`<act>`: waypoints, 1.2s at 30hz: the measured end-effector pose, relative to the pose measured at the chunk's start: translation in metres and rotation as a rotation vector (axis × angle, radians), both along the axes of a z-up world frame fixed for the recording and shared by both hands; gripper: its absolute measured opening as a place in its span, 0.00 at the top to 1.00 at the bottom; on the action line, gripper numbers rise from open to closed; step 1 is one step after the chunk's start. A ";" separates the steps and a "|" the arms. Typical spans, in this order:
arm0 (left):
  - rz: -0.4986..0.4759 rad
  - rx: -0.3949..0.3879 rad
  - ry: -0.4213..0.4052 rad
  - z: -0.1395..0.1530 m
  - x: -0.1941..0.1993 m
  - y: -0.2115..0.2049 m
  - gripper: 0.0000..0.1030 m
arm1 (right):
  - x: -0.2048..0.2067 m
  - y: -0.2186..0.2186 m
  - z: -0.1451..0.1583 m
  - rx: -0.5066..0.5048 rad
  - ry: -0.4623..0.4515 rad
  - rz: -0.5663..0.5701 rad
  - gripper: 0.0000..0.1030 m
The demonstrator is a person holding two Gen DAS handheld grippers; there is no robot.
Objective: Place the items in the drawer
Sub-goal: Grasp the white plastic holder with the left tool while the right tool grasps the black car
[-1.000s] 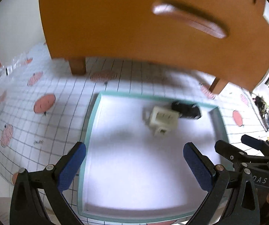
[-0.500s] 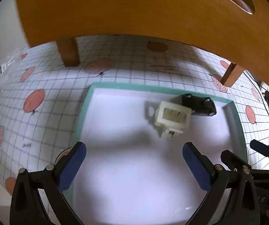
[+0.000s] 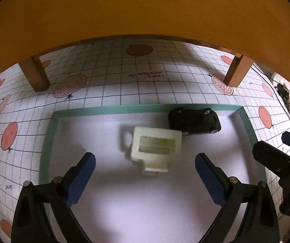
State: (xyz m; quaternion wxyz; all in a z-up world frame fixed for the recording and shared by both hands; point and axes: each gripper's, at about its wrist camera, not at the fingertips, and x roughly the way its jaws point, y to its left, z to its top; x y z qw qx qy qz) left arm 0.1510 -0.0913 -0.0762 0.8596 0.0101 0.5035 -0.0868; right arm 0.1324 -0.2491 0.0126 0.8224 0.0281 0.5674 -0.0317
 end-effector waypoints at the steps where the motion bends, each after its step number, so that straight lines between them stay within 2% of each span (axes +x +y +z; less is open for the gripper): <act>1: 0.001 -0.006 -0.004 0.000 0.002 0.000 0.09 | 0.002 0.000 -0.001 0.007 0.002 -0.002 0.02; 3: -0.004 -0.016 -0.003 -0.002 0.004 -0.002 0.19 | 0.007 0.001 -0.003 0.020 0.005 -0.006 0.03; 7: -0.011 -0.035 -0.008 -0.004 0.006 -0.004 0.28 | 0.014 0.007 -0.007 0.055 0.003 -0.006 0.06; 9: -0.013 -0.035 0.000 -0.006 0.008 -0.004 0.39 | 0.017 0.010 -0.010 0.065 0.000 -0.005 0.11; 10: -0.014 -0.032 0.005 -0.007 0.008 -0.005 0.41 | 0.018 0.011 -0.012 0.070 -0.001 -0.004 0.14; 14: -0.022 -0.040 0.004 -0.007 0.007 -0.005 0.48 | 0.022 0.015 -0.019 0.102 -0.011 0.001 0.18; 18: -0.004 -0.028 0.008 -0.007 0.005 -0.001 0.48 | 0.027 0.018 -0.025 0.120 -0.027 0.009 0.20; 24: 0.116 -0.054 0.039 -0.007 0.003 0.027 0.48 | 0.032 0.022 -0.036 0.133 -0.041 0.022 0.26; 28: 0.187 -0.067 0.059 -0.006 0.003 0.044 0.48 | 0.034 0.029 -0.044 0.146 -0.053 0.047 0.26; 36: 0.235 -0.083 0.074 -0.006 0.002 0.056 0.48 | 0.040 0.043 -0.057 0.155 -0.061 0.097 0.26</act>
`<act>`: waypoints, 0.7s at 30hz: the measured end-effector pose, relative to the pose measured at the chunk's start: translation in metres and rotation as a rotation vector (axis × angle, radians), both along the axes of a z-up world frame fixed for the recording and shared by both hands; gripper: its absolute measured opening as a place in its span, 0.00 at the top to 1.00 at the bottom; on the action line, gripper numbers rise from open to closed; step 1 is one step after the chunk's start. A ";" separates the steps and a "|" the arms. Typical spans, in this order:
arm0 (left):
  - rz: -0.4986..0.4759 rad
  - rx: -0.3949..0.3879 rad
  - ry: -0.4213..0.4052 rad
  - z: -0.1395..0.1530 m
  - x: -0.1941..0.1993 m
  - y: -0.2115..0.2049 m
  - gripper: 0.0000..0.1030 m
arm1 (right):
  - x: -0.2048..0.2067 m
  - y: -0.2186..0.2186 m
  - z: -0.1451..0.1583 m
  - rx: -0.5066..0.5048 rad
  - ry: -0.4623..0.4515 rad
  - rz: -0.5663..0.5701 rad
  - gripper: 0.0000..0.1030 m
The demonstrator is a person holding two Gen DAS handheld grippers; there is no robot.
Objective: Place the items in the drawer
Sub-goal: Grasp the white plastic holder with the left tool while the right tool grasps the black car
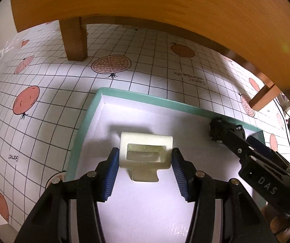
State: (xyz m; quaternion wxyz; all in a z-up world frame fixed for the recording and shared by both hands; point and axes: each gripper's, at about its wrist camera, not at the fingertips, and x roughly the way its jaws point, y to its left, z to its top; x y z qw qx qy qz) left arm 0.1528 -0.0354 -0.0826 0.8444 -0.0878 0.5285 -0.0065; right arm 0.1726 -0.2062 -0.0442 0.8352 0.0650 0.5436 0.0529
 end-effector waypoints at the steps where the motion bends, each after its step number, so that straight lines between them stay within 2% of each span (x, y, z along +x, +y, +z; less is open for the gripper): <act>1: 0.003 0.002 0.001 0.000 -0.001 0.000 0.48 | 0.000 0.001 0.000 0.004 -0.001 0.007 0.26; 8: 0.021 0.023 0.011 0.000 -0.003 0.003 0.48 | -0.007 0.013 0.001 0.054 0.022 0.055 0.26; 14: 0.046 0.016 0.016 0.000 -0.005 0.010 0.48 | -0.016 0.017 0.008 0.145 0.038 0.078 0.27; 18: 0.056 0.013 0.021 0.000 -0.006 0.013 0.48 | -0.017 0.017 0.019 0.112 -0.001 0.080 0.27; 21: 0.063 0.017 0.025 0.000 -0.007 0.015 0.48 | -0.012 0.021 0.020 -0.021 -0.035 0.114 0.27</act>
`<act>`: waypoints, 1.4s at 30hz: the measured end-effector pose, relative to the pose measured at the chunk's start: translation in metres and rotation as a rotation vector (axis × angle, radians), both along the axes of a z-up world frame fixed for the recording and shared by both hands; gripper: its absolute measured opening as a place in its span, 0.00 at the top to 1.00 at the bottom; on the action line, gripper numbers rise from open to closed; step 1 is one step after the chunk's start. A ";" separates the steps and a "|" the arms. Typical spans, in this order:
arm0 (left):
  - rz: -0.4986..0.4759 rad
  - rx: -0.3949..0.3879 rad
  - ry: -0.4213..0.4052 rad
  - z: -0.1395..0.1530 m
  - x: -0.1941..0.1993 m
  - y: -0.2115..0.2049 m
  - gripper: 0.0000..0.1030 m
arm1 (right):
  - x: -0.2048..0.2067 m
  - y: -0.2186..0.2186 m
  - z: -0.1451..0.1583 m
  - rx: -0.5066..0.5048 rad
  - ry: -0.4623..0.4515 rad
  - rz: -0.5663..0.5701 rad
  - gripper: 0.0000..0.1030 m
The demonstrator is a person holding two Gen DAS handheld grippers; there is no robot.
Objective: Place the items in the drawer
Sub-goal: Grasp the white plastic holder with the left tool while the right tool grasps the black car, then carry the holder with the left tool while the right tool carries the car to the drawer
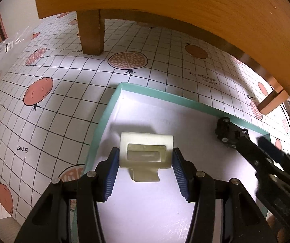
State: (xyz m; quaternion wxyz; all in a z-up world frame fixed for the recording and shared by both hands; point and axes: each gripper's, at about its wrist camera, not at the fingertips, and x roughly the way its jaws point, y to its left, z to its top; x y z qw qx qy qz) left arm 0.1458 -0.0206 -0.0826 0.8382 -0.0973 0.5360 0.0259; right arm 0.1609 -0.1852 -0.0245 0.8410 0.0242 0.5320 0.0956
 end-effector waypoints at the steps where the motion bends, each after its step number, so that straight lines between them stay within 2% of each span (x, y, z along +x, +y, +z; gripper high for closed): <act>1: 0.002 0.000 0.001 0.000 0.000 0.001 0.48 | 0.002 0.001 -0.003 -0.024 0.000 0.012 0.27; 5: 0.009 -0.007 0.003 -0.001 -0.002 0.003 0.48 | 0.006 0.005 -0.014 -0.070 -0.002 0.060 0.27; 9: 0.015 -0.010 0.006 0.000 -0.003 0.004 0.48 | 0.009 0.007 -0.019 -0.052 0.015 0.085 0.27; 13: 0.018 0.002 0.016 0.000 -0.004 0.003 0.48 | 0.005 0.011 -0.017 0.042 0.055 0.099 0.28; 17: 0.036 -0.011 0.021 -0.001 -0.005 0.009 0.48 | -0.004 0.010 -0.007 0.209 0.101 0.088 0.27; 19: 0.045 -0.017 0.023 -0.001 -0.006 0.011 0.48 | -0.008 0.009 -0.001 0.238 0.106 0.081 0.27; 20: 0.047 -0.018 0.023 -0.001 -0.006 0.012 0.48 | -0.008 0.010 0.002 0.228 0.099 0.086 0.28; 23: 0.044 -0.011 0.025 -0.001 -0.007 0.012 0.48 | -0.003 0.019 0.006 0.079 0.050 0.113 0.28; 25: 0.042 -0.009 0.025 -0.001 -0.007 0.012 0.48 | 0.001 0.025 0.000 0.012 0.051 0.119 0.28; 31: 0.036 0.002 0.024 -0.002 -0.007 0.011 0.48 | 0.005 0.036 -0.019 -0.080 0.060 0.157 0.36; 36: 0.040 -0.007 0.034 -0.006 -0.007 0.011 0.47 | 0.010 0.044 -0.026 -0.121 0.048 0.183 0.39; 42: 0.039 -0.018 0.030 -0.007 -0.007 0.012 0.47 | 0.012 0.046 -0.032 -0.146 0.059 0.202 0.56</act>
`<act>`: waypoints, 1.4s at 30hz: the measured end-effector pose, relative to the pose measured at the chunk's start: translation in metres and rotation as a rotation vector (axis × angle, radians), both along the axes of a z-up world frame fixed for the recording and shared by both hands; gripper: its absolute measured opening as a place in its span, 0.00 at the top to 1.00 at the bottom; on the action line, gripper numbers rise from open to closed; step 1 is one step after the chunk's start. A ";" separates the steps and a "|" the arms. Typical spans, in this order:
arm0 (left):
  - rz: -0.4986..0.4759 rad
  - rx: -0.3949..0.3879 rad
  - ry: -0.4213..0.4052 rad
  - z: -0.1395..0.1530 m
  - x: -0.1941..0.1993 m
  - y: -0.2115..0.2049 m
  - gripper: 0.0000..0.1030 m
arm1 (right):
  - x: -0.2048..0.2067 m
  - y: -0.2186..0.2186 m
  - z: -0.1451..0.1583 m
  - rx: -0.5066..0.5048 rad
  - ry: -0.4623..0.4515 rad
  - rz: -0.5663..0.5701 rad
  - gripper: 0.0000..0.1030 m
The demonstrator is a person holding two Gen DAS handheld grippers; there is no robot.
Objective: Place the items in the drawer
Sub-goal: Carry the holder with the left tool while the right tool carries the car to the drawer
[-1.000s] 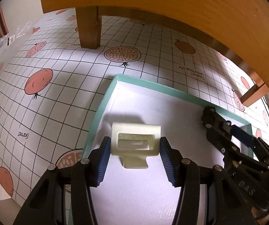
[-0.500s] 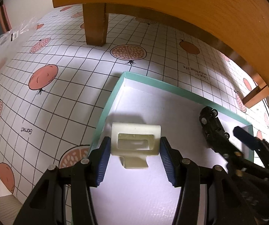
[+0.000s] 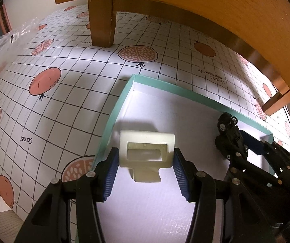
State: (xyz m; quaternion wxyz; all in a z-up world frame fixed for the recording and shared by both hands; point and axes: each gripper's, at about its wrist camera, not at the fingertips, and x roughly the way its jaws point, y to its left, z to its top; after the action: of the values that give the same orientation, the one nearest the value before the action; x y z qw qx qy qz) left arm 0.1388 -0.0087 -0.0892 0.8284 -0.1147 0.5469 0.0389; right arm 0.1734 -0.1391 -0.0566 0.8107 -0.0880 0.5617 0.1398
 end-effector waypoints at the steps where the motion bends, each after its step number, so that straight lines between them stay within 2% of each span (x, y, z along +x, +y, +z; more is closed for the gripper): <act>1: 0.000 -0.004 0.000 0.000 0.000 0.001 0.47 | -0.001 0.000 0.000 -0.001 0.001 -0.001 0.60; 3: -0.001 -0.010 0.002 -0.002 0.001 0.001 0.47 | -0.001 -0.001 0.000 0.002 0.004 -0.003 0.65; 13: -0.042 -0.023 -0.012 -0.002 0.002 -0.003 0.47 | -0.012 -0.008 0.008 0.026 0.022 -0.031 0.65; 21: -0.053 -0.036 -0.037 0.019 -0.009 -0.003 0.47 | -0.027 -0.015 0.037 0.052 0.004 -0.060 0.65; 27: -0.052 -0.080 -0.133 0.067 -0.028 0.003 0.47 | -0.040 -0.024 0.084 0.083 -0.060 -0.078 0.65; 34: -0.093 -0.087 -0.325 0.142 -0.059 0.002 0.47 | -0.057 -0.030 0.160 0.130 -0.199 -0.055 0.65; 39: -0.108 -0.115 -0.433 0.192 -0.066 0.001 0.47 | -0.063 -0.034 0.217 0.165 -0.312 -0.037 0.65; 42: -0.138 -0.106 -0.506 0.225 -0.065 -0.007 0.47 | -0.062 -0.035 0.248 0.181 -0.376 -0.021 0.65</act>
State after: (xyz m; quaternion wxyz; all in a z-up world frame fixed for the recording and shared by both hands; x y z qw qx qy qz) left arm 0.0741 -0.0160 0.1356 0.9322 -0.1262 0.3304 -0.0763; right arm 0.1110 -0.1736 0.1915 0.9072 -0.0336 0.3867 0.1625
